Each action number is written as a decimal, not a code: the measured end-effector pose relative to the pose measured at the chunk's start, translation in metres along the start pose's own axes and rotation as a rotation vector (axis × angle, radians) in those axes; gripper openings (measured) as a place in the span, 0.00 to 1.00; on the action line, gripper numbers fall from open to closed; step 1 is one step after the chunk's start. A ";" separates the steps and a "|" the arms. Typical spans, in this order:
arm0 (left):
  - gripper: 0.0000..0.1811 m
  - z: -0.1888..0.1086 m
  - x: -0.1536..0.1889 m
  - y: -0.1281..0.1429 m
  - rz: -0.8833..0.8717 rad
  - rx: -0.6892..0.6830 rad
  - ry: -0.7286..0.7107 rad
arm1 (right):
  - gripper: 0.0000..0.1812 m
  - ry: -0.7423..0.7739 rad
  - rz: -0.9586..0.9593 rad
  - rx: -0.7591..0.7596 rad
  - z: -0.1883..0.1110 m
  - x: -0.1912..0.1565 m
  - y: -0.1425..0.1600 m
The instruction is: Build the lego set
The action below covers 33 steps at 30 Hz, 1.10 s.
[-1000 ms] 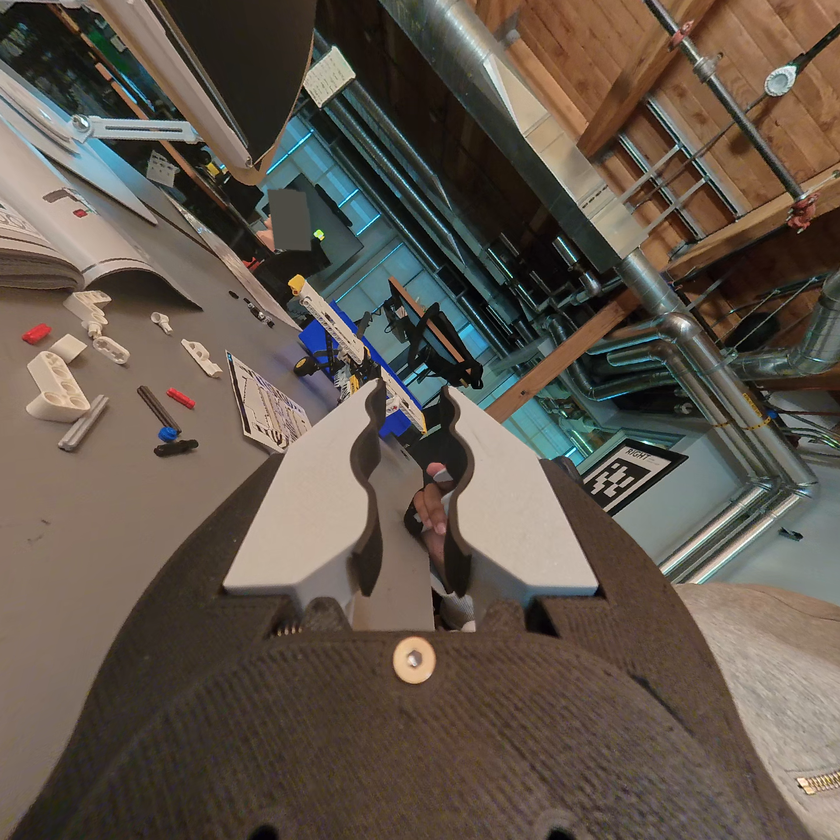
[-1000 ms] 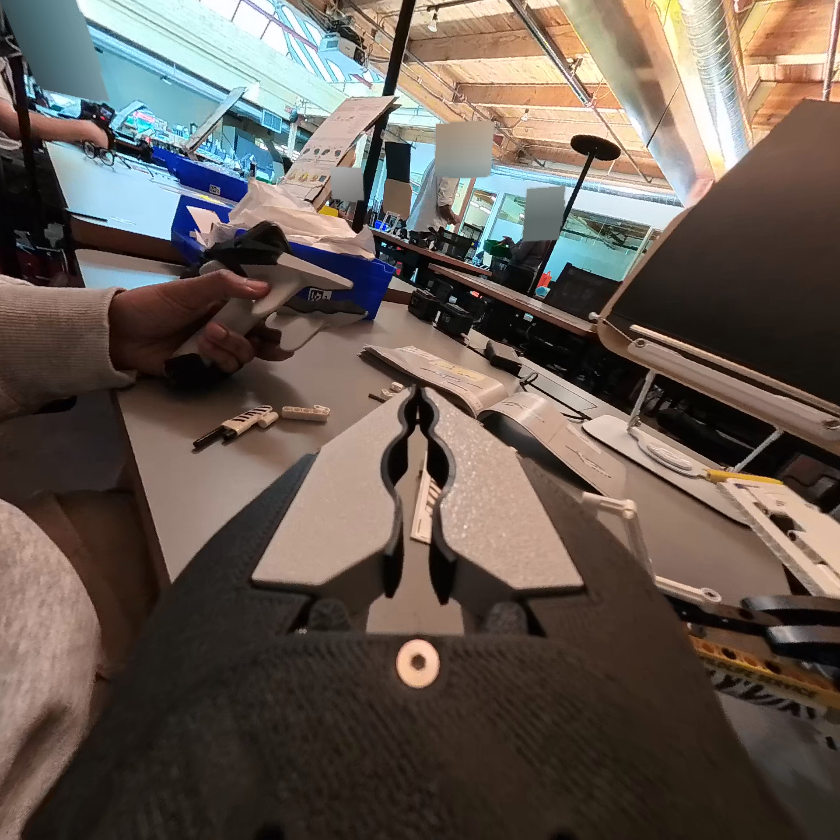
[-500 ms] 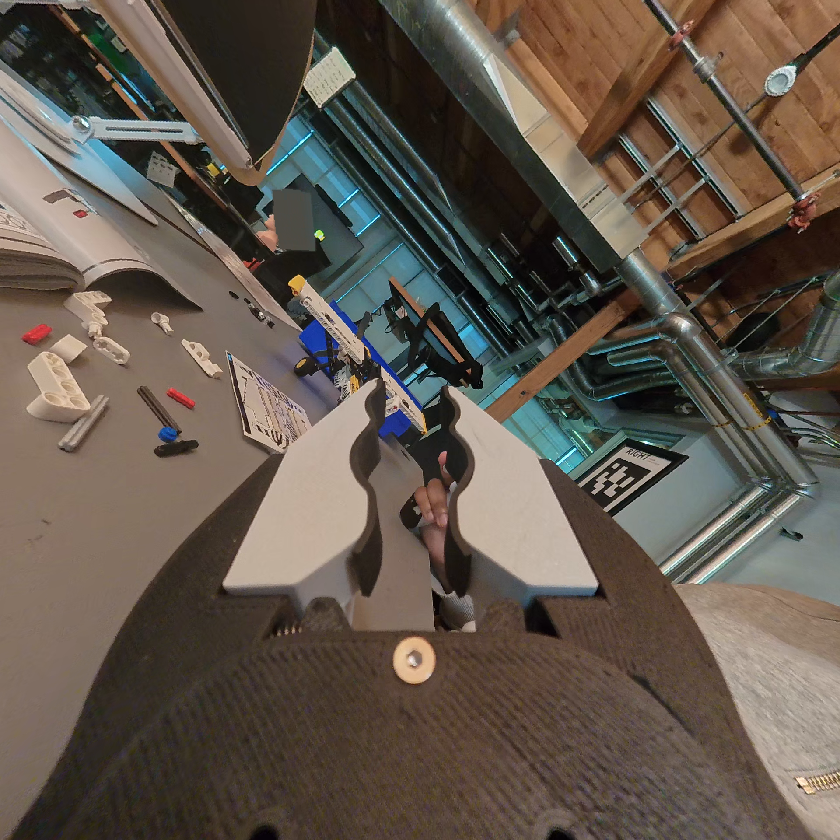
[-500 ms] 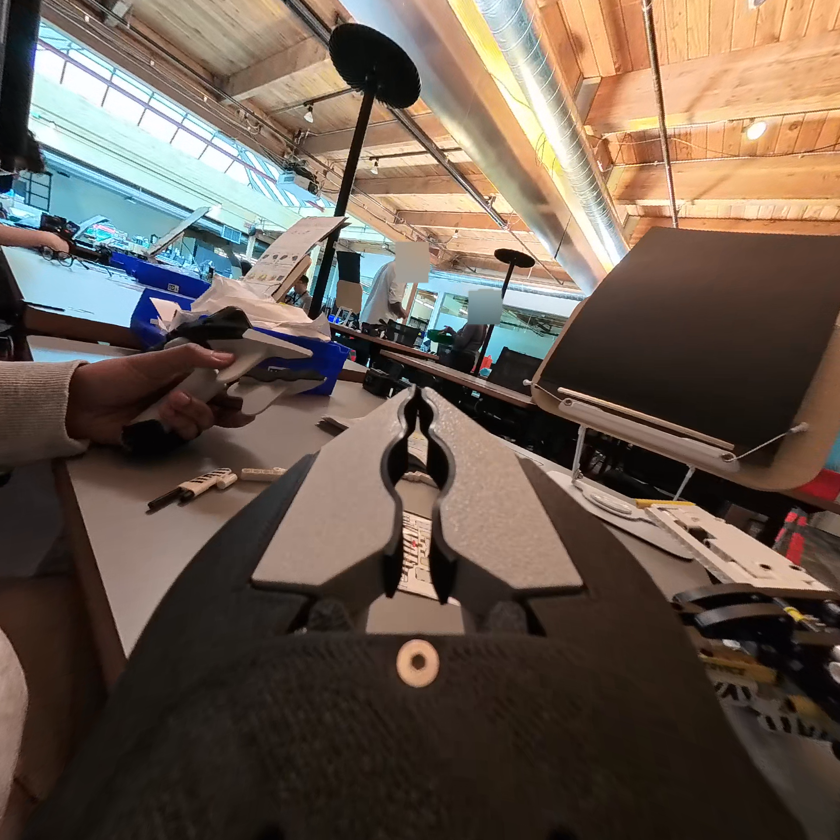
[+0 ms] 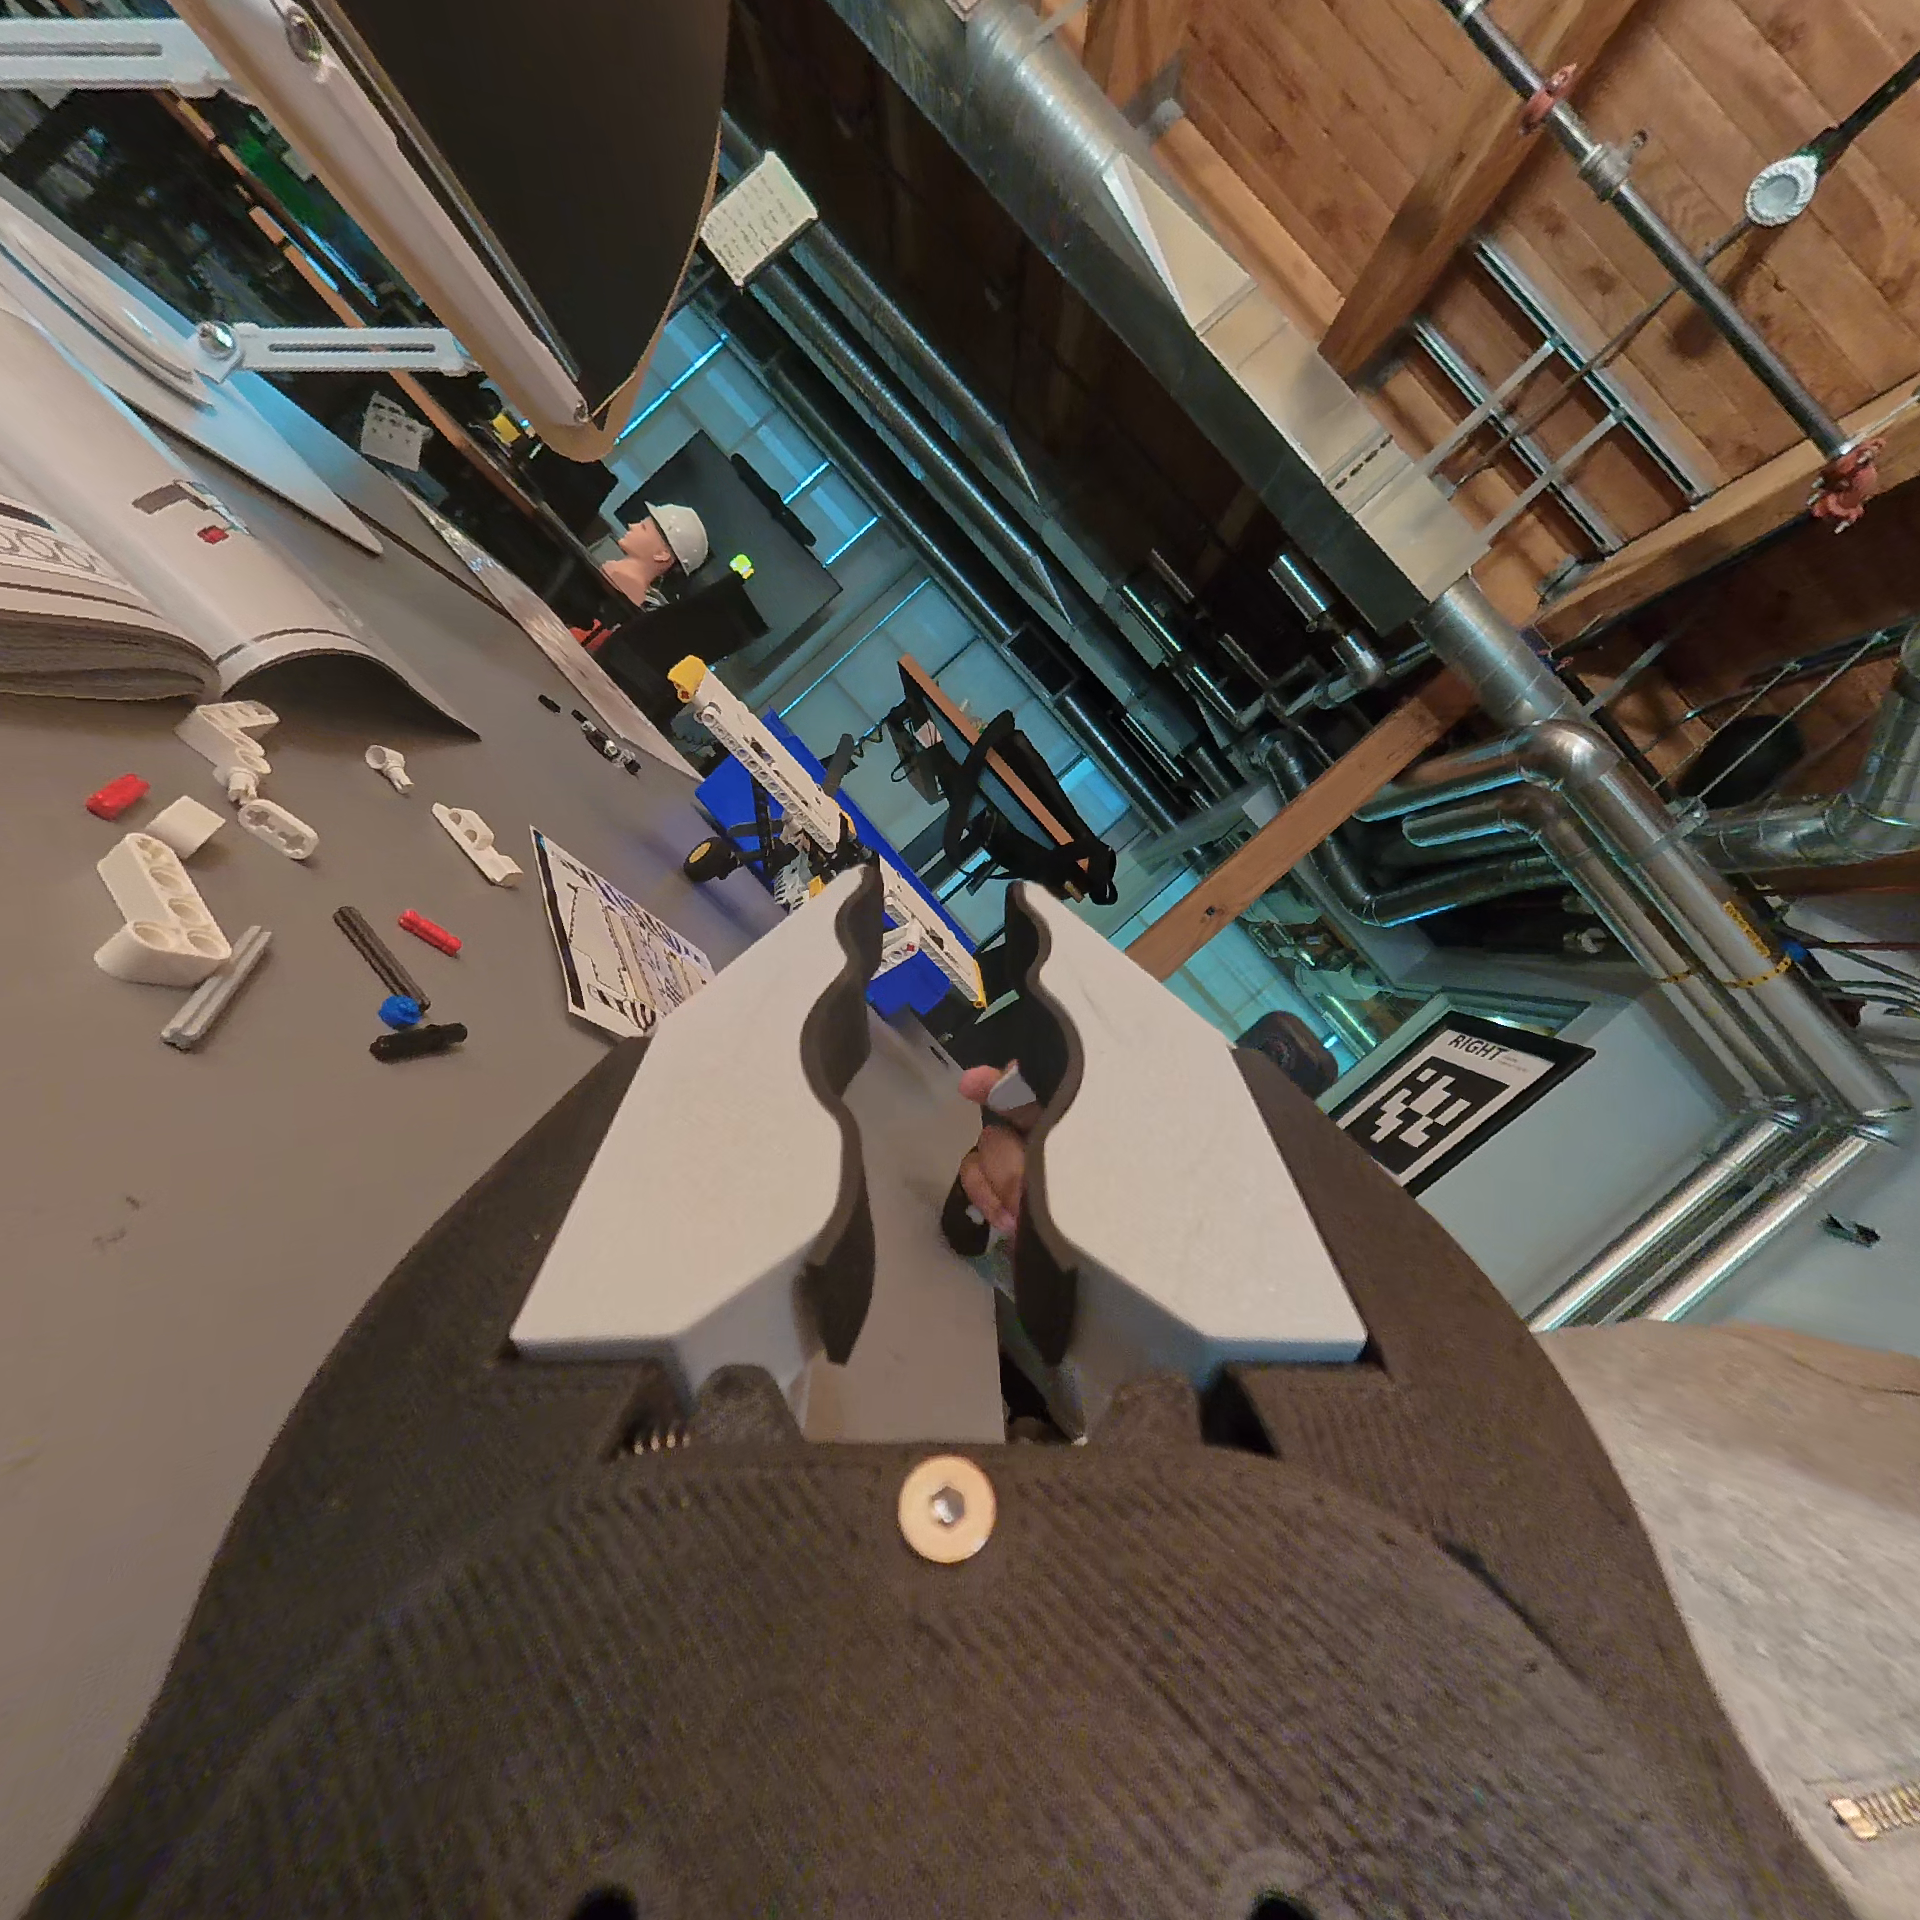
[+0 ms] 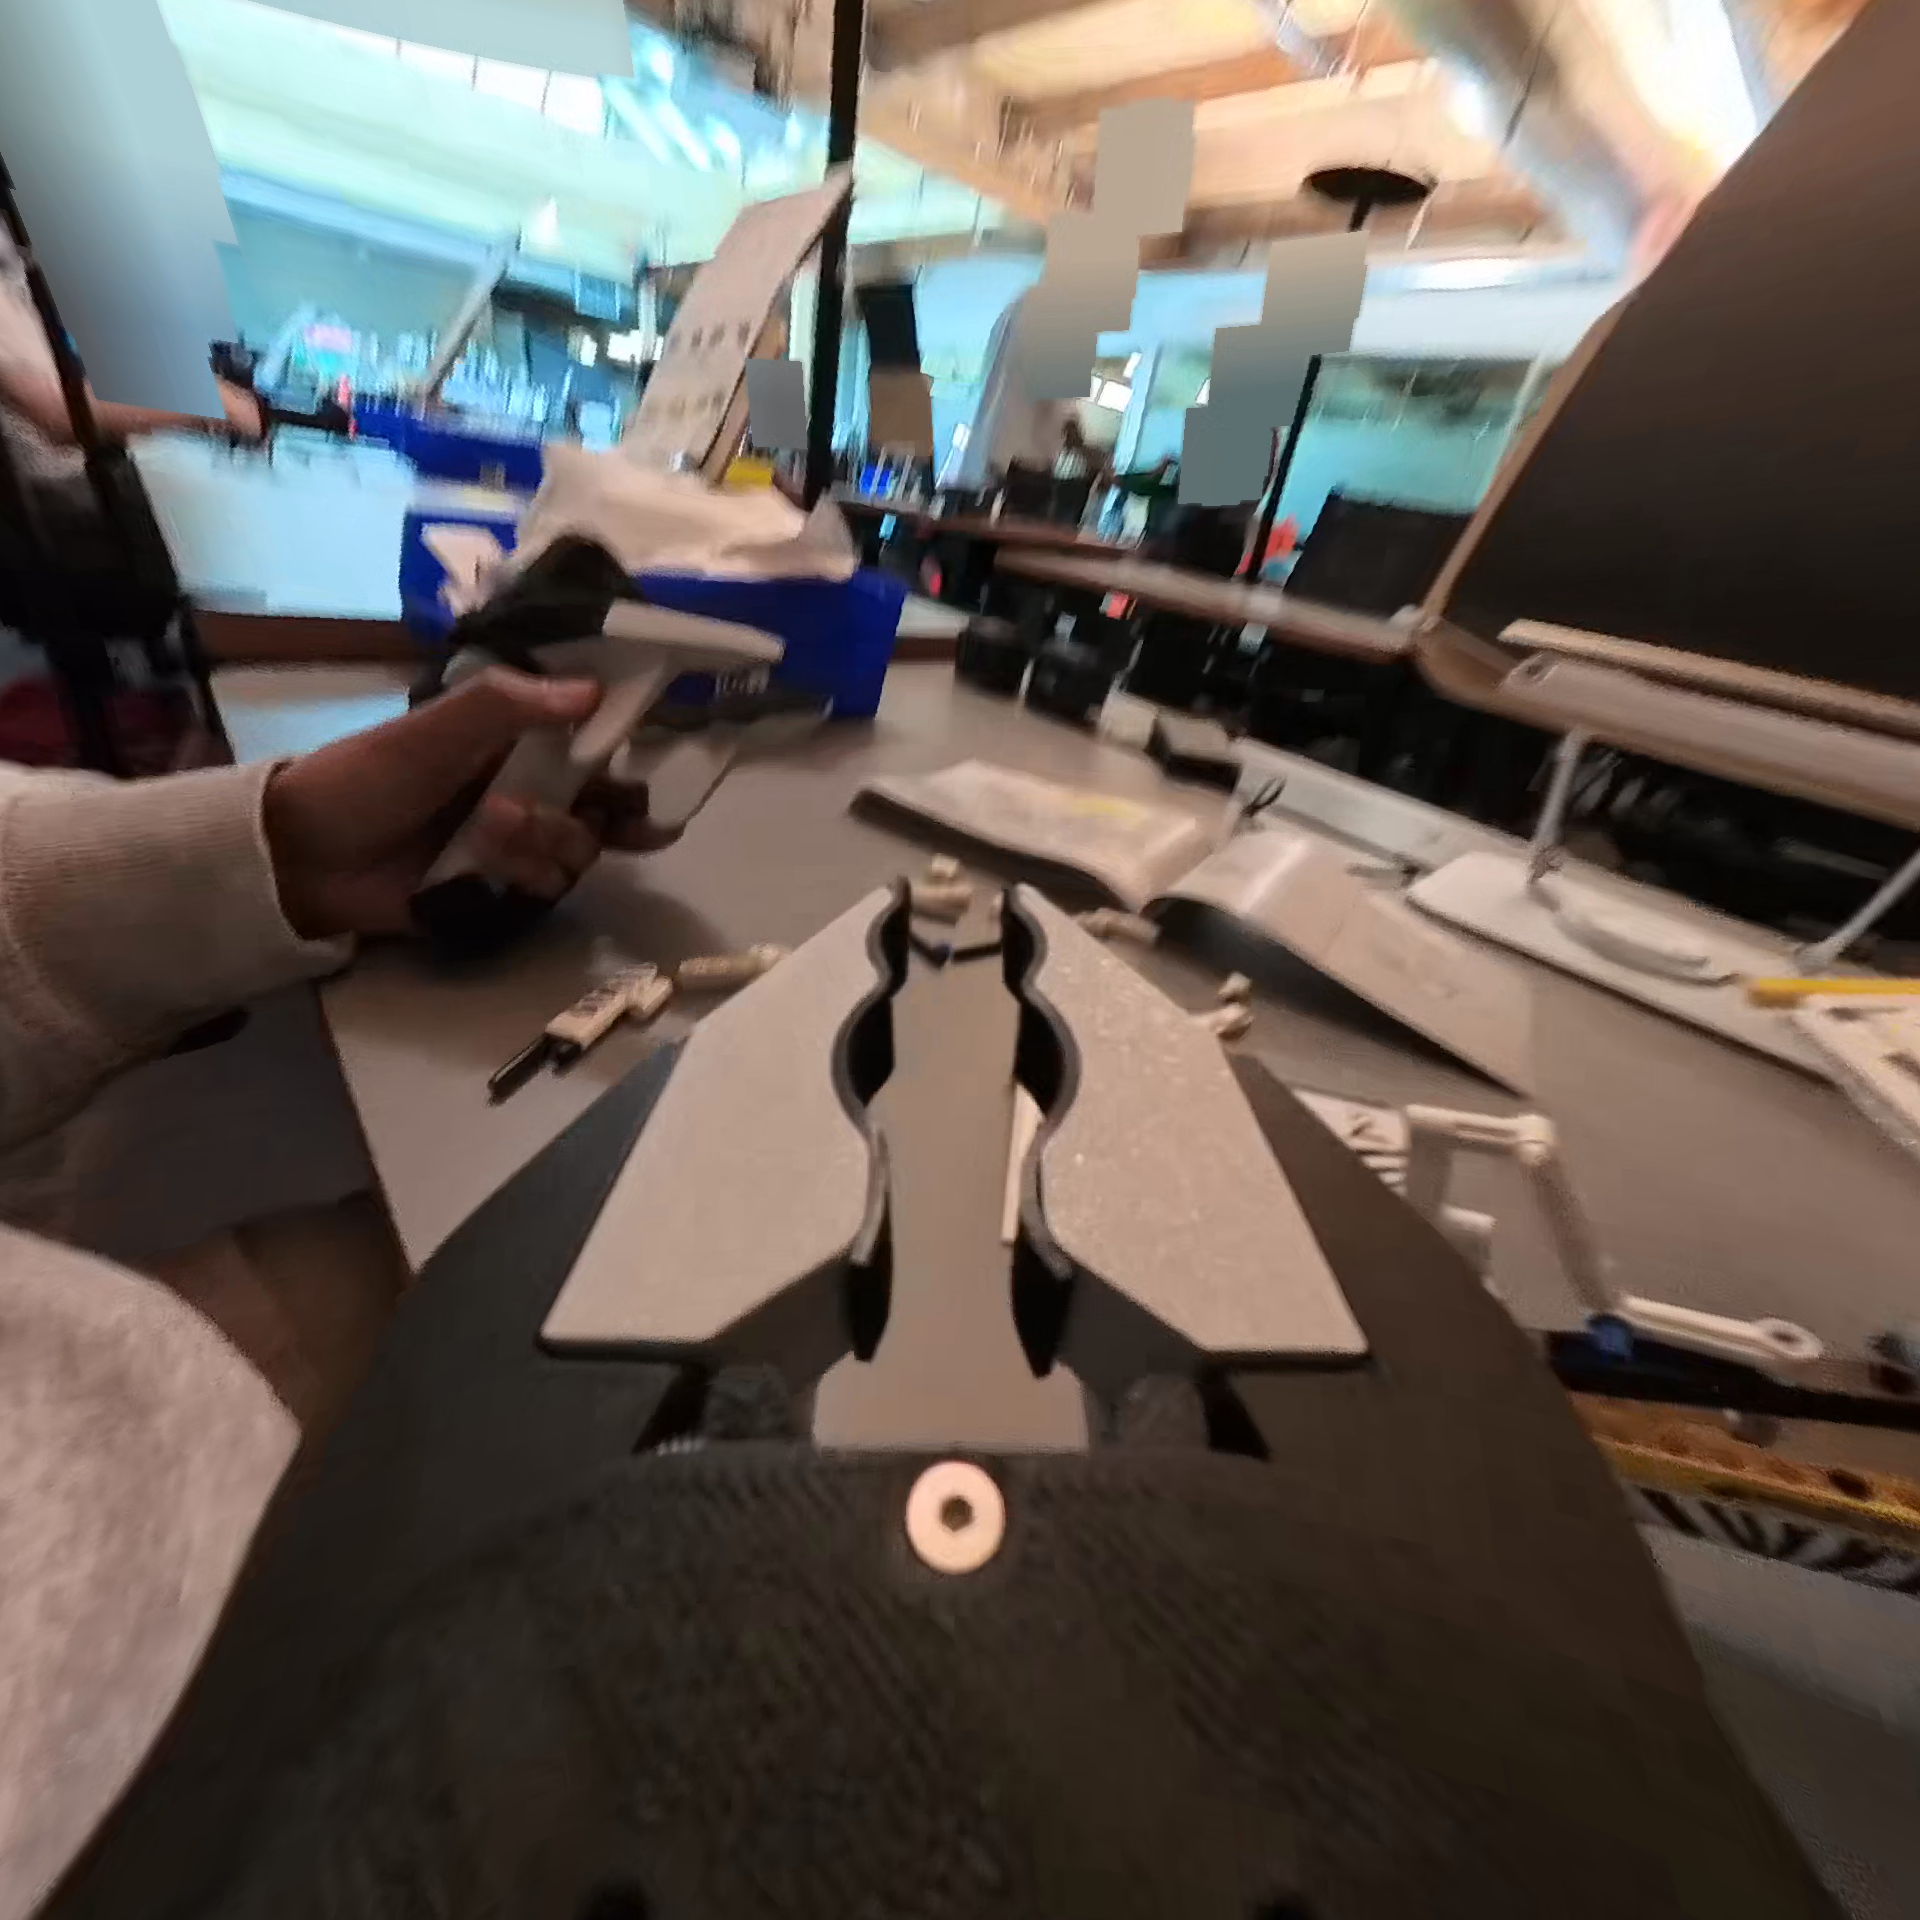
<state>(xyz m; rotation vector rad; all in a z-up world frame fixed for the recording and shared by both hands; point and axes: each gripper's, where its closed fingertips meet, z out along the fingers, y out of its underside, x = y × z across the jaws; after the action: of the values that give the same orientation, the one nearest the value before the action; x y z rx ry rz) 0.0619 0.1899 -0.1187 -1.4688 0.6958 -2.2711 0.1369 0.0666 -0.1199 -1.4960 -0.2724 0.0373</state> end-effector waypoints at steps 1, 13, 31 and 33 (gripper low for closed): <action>0.12 0.000 0.000 -0.001 -0.003 0.003 0.002 | 0.12 -0.026 -0.004 -0.064 0.005 -0.005 0.008; 0.12 -0.002 0.002 -0.005 -0.022 0.029 0.023 | 0.24 -0.258 -0.028 -0.633 0.027 -0.043 0.092; 0.12 -0.003 0.002 -0.005 -0.028 0.031 0.025 | 0.03 -0.263 0.032 -0.289 0.067 -0.044 0.040; 0.12 -0.003 0.002 -0.005 -0.033 0.033 0.027 | 0.03 -0.249 0.029 -0.238 0.072 -0.041 0.033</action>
<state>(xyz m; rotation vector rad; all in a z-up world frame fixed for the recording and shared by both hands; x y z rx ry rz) 0.0582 0.1935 -0.1151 -1.4474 0.6430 -2.3195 0.0870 0.1315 -0.1553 -1.7332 -0.4685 0.2225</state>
